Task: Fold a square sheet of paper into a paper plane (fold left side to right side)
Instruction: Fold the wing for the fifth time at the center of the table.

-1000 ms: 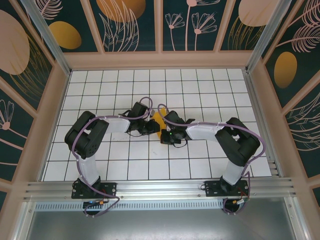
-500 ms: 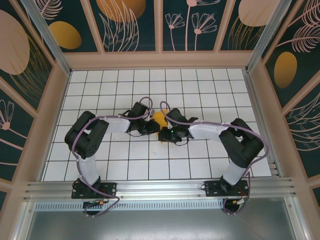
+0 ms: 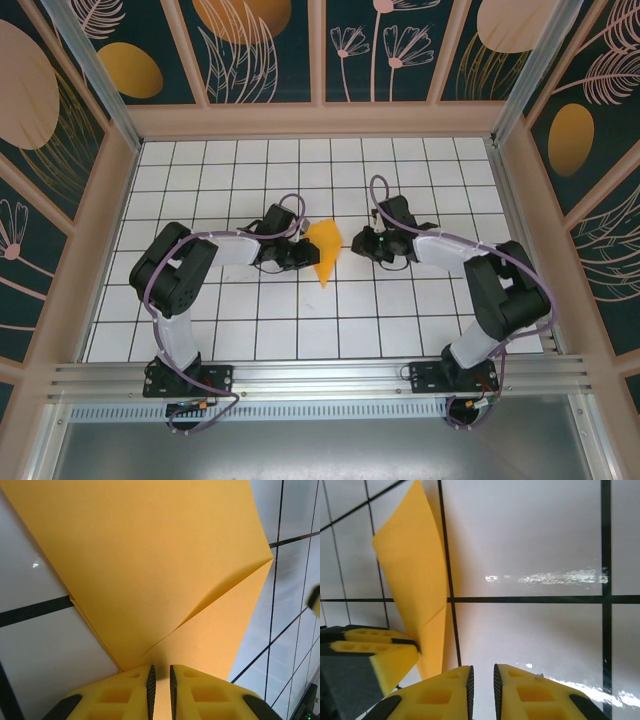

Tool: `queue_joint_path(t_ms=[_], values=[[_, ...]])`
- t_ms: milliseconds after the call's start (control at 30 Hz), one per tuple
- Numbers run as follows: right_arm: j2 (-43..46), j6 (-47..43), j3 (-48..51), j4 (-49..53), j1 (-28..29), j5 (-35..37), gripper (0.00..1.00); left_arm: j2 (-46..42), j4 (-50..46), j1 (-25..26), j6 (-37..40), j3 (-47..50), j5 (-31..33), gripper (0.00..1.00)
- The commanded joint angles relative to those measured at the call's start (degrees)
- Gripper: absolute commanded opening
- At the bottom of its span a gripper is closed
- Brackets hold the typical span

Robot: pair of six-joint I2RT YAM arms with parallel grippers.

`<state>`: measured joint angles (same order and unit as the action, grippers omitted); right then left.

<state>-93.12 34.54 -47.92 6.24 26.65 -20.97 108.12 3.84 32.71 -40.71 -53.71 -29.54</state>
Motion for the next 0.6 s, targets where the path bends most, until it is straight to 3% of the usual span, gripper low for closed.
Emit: queue_joint_path(t_ms=[0, 567], values=[[-3.8, 1.8, -0.5, -4.2, 0.2, -3.4, 0.21, 1.7, -1.0, 0.1, 1.6, -0.1, 4.8, 0.21], [-11.4, 2.2, -7.3, -8.3, 2.4, -7.7, 0.21, 1.7, -0.8, 0.1, 1.6, -0.2, 4.5, 0.21]])
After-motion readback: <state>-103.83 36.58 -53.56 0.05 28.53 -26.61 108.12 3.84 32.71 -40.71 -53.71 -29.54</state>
